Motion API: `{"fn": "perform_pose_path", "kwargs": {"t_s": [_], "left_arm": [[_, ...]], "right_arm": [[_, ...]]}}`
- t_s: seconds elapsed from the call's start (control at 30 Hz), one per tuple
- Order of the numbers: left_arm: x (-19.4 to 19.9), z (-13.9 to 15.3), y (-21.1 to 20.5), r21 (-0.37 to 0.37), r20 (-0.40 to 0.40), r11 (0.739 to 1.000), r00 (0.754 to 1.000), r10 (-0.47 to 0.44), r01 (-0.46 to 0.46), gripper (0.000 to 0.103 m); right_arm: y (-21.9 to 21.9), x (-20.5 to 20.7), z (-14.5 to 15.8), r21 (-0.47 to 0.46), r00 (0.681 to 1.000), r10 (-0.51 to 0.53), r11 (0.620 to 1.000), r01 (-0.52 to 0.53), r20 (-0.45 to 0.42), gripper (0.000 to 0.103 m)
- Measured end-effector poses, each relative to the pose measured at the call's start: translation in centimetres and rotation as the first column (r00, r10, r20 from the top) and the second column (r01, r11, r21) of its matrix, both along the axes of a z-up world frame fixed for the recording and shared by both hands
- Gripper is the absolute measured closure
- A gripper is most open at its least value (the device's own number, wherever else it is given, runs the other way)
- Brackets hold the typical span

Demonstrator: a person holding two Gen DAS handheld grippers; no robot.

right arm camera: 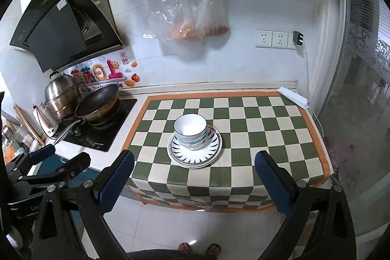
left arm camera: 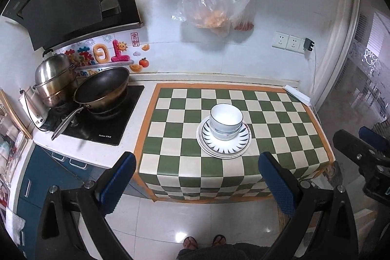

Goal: Organize plates and bowls

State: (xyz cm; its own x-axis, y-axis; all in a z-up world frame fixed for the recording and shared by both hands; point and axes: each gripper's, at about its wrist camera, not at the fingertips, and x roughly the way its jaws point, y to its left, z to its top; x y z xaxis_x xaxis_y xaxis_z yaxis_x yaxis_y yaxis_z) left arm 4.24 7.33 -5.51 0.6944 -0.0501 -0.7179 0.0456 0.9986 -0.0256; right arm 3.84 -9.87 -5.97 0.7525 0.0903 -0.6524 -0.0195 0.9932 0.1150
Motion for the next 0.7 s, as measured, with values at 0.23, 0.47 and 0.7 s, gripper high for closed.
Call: {"fn": "perform_pose_path", "kwargs": {"t_s": [0.23,0.47,0.7], "left_arm": [[-0.6,0.0,0.3,-0.008,-0.005,1.0,1.0,-0.009,0.009,0.0],[-0.9,0.1,0.7,-0.01,0.0,1.0,1.0,-0.001,0.001,0.0],[-1.2,0.1,1.0,-0.018,-0.005,1.0,1.0,-0.003,0.003,0.0]], "right_arm": [[0.6,-0.5,-0.2,-0.007,1.0,-0.013,1.0,0.013,-0.011,0.002],[0.8,-0.8,-0.2,-0.016,1.0,-0.02,1.0,0.02,-0.004,0.002],[0.9,-0.9,-0.3,-0.018,1.0,-0.019,1.0,0.019,-0.009,0.002]]}}
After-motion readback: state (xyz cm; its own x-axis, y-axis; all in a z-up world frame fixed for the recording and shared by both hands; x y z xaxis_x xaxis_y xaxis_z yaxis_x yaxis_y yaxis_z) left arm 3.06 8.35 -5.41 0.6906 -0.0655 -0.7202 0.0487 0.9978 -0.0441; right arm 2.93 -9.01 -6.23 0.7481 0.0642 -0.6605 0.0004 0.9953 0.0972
